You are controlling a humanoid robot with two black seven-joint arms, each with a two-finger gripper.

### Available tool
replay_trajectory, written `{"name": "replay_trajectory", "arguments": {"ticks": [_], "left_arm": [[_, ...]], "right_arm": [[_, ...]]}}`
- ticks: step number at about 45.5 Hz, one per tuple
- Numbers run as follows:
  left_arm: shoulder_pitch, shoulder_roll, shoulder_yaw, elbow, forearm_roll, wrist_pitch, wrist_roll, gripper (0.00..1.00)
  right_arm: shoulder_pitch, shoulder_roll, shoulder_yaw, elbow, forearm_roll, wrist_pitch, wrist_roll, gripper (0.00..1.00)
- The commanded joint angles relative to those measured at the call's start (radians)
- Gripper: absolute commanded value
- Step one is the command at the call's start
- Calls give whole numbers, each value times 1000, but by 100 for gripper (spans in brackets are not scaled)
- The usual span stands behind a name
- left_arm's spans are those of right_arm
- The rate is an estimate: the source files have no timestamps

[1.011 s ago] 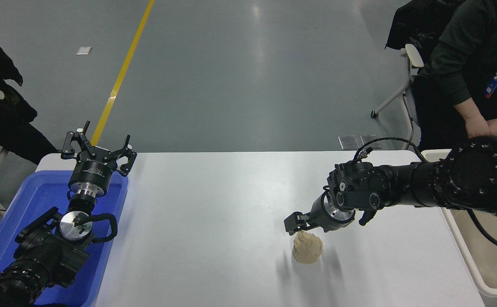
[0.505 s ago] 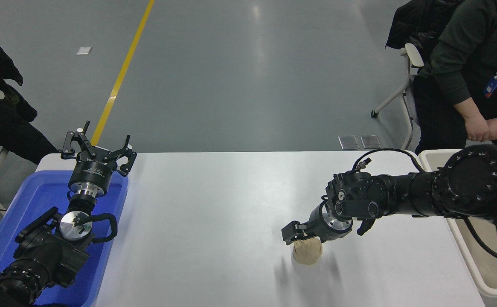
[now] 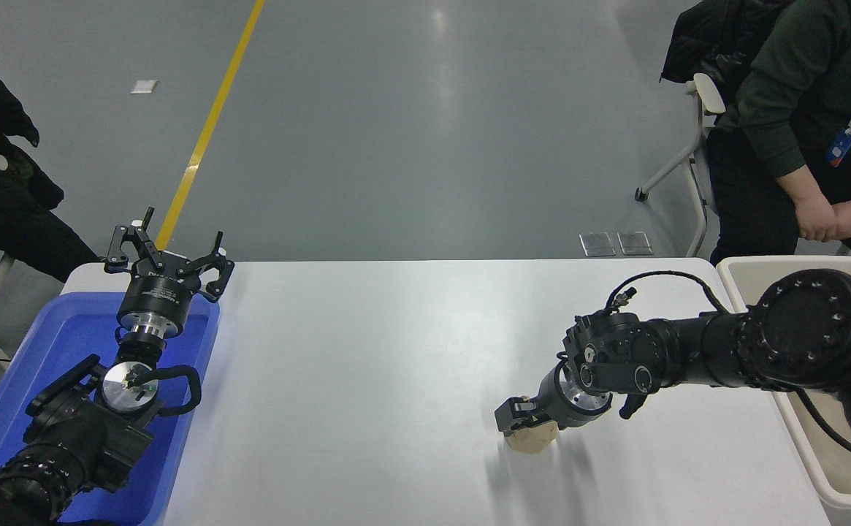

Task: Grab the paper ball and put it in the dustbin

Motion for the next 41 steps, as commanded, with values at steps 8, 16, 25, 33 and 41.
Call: {"name": "replay_trajectory", "arguments": {"ticks": [8, 16, 25, 33, 41], "left_arm": [[0, -1, 0, 0, 0, 0, -1, 99], [0, -1, 0, 0, 0, 0, -1, 99], [0, -1, 0, 0, 0, 0, 0, 99], [0, -1, 0, 1, 0, 0, 0, 99], [0, -1, 0, 0, 0, 0, 0, 99]], "right_arm": [[62, 0, -40, 18, -35, 9, 0, 0], [224, 0, -37, 142, -30, 15, 0, 0], [442, -95, -36, 287, -29, 65, 0, 0], [609, -210, -30, 328, -26, 168, 0, 0], [783, -293, -27, 345, -16, 277, 0, 0]]}}
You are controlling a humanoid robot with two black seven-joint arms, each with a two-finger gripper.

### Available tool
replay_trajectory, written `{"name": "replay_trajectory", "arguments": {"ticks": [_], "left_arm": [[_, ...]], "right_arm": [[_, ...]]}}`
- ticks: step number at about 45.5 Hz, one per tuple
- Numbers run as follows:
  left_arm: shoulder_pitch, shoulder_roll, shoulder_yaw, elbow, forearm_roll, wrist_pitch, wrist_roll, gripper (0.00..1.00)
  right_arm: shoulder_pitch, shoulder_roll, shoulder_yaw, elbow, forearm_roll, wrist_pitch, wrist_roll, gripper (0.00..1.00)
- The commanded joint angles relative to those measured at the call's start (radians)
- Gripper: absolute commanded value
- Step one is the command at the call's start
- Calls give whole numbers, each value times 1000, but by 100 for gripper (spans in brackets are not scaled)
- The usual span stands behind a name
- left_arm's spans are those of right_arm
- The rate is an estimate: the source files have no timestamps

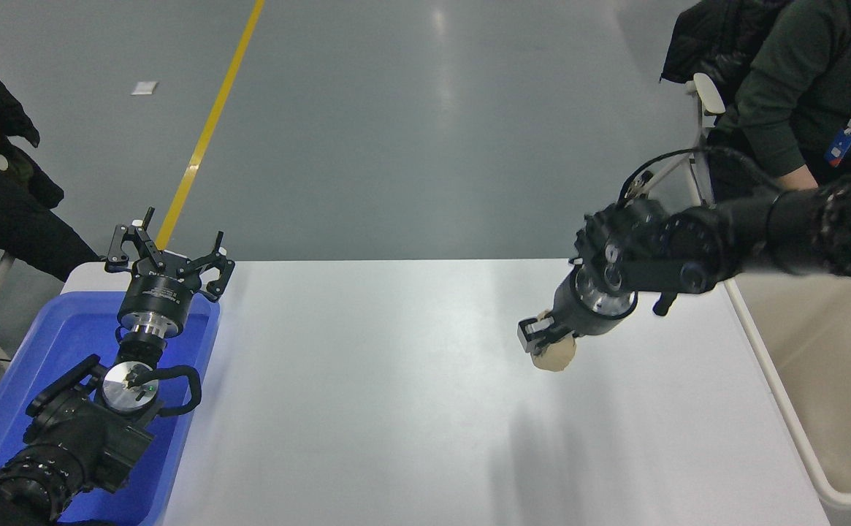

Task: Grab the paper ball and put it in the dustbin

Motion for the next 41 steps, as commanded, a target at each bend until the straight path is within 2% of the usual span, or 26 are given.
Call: {"name": "replay_trajectory", "arguments": {"ticks": [1, 15, 23, 41], "left_arm": [[0, 0, 0, 1, 0, 0, 0, 99], [0, 0, 0, -1, 0, 0, -2, 99], [0, 1, 0, -1, 0, 0, 0, 99], [0, 0, 0, 1, 0, 0, 0, 99]], "right_arm": [[248, -126, 3, 57, 7, 134, 0, 0], [442, -239, -9, 104, 19, 256, -2, 0], [541, -279, -12, 104, 18, 256, 0, 0], [551, -293, -15, 94, 13, 256, -2, 0]]}}
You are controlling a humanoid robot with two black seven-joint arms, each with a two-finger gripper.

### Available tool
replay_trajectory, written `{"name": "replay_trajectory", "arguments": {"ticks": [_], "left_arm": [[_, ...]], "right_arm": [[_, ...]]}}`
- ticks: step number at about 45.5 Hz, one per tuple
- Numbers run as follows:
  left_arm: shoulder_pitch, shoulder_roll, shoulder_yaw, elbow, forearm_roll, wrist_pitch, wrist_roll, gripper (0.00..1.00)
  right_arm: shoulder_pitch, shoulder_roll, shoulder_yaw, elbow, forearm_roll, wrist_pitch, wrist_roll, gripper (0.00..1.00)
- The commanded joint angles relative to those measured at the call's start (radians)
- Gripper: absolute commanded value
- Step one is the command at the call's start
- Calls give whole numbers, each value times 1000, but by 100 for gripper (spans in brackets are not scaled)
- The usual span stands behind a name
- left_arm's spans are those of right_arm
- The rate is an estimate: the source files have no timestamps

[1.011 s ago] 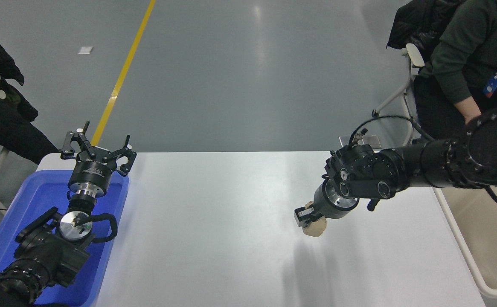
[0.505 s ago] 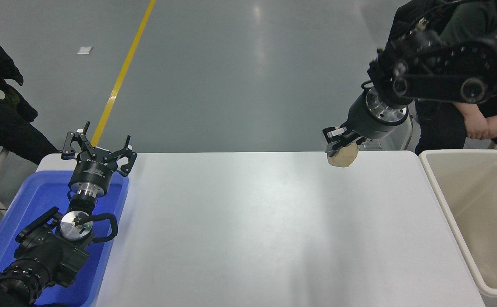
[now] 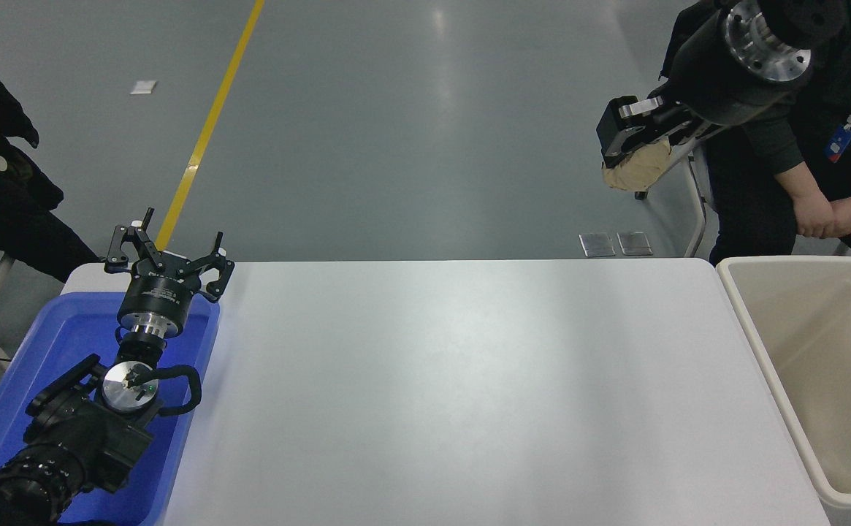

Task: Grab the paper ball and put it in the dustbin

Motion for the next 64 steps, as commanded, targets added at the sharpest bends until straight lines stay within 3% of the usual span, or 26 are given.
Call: {"name": "replay_trajectory", "arguments": {"ticks": [1, 14, 24, 28, 39, 49, 57, 64], "left_arm": [[0, 1, 0, 0, 0, 0, 0, 99], [0, -1, 0, 0, 0, 0, 0, 99], [0, -1, 0, -1, 0, 0, -1, 99], [0, -1, 0, -1, 0, 0, 0, 99], [0, -1, 0, -1, 0, 0, 0, 99], [0, -1, 0, -1, 0, 0, 0, 99], [0, -1, 0, -1, 0, 0, 0, 99], [0, -1, 0, -1, 0, 0, 0, 99]], "right_arm": [[9, -13, -3, -10, -6, 6, -1, 0], [-220, -66, -3, -325, -15, -9, -5, 0], [-655, -71, 22, -904, 0, -128, -5, 0], [-789, -74, 59, -1031, 2, -207, -5, 0], [-1036, -155, 231, -1071, 2, -521, -8, 0], [-1218, -162, 307, -1079, 2, -748, -13, 0], [-1381, -122, 321, -1128, 3, -943, -13, 0], [-1521, -51, 378, -1200, 95, -983, -13, 0]]}}
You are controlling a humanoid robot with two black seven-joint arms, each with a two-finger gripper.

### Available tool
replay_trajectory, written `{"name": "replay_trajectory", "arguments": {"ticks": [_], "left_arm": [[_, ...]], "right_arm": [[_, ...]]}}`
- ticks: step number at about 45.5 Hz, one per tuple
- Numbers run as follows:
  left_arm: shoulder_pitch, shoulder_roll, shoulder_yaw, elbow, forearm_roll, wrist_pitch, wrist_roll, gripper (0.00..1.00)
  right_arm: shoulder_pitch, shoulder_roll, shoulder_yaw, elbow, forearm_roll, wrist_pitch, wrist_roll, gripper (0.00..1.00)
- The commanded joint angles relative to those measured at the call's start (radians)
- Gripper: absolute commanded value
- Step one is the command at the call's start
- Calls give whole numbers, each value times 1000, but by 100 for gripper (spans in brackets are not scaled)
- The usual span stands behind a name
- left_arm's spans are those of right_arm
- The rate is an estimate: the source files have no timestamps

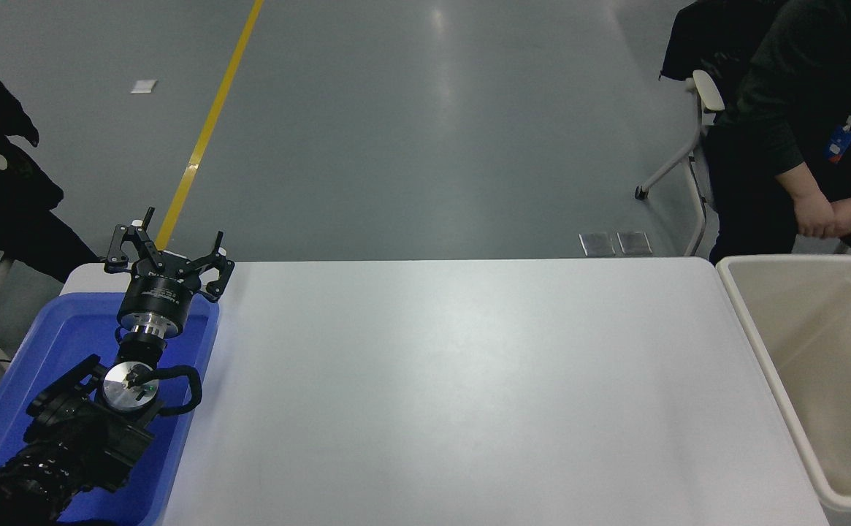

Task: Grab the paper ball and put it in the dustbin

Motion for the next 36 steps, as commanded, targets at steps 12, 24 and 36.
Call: {"name": "replay_trajectory", "arguments": {"ticks": [12, 24, 36], "left_arm": [[0, 1, 0, 1, 0, 0, 0, 99], [0, 1, 0, 0, 0, 0, 0, 99], [0, 0, 0, 0, 0, 0, 0, 99]], "right_arm": [[-372, 174, 83, -96, 172, -168, -1, 0], [-417, 223, 138, -95, 198, -188, -1, 0], [-415, 222, 138, -92, 198, -188, 1, 10]]}}
